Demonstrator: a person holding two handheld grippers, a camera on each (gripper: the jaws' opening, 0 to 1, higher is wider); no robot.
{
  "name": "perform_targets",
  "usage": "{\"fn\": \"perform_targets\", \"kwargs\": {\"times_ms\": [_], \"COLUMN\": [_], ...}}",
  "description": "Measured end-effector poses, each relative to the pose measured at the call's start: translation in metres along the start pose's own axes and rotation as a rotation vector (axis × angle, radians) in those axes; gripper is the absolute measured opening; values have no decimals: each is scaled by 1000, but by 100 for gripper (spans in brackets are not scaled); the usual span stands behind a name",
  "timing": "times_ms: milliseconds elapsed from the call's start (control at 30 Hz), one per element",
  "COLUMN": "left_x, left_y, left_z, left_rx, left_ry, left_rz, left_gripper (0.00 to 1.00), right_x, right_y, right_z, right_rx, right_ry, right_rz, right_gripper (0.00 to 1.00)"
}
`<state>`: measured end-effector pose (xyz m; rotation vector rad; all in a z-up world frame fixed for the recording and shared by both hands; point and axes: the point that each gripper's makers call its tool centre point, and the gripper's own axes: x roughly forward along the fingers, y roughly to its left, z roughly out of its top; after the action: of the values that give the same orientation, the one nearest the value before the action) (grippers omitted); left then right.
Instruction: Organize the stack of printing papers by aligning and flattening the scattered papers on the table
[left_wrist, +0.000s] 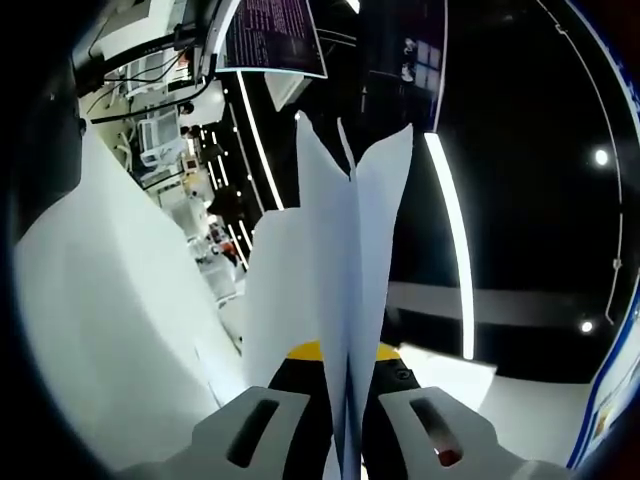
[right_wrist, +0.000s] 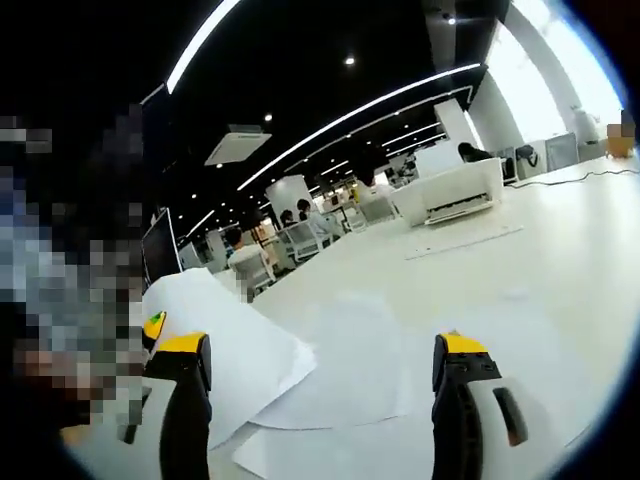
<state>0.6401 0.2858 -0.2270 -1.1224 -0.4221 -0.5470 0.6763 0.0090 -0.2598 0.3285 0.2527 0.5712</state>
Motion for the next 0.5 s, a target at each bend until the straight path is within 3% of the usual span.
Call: {"fn": "perform_targets", "kwargs": {"times_ms": [433,500], "left_x": [0,0], "left_y": [0,0], "left_z": [0,0], "left_rx": [2,1], "left_ry": [-1,-1], "left_rz": [0,0], "left_gripper": [7,7], "right_x": [3,2], "right_y": [3,2], "right_z": [-2,-2], "right_rx": [-58,-99], "right_ry": [30,43], "right_rz": [21,15], "right_gripper": [88,89]}}
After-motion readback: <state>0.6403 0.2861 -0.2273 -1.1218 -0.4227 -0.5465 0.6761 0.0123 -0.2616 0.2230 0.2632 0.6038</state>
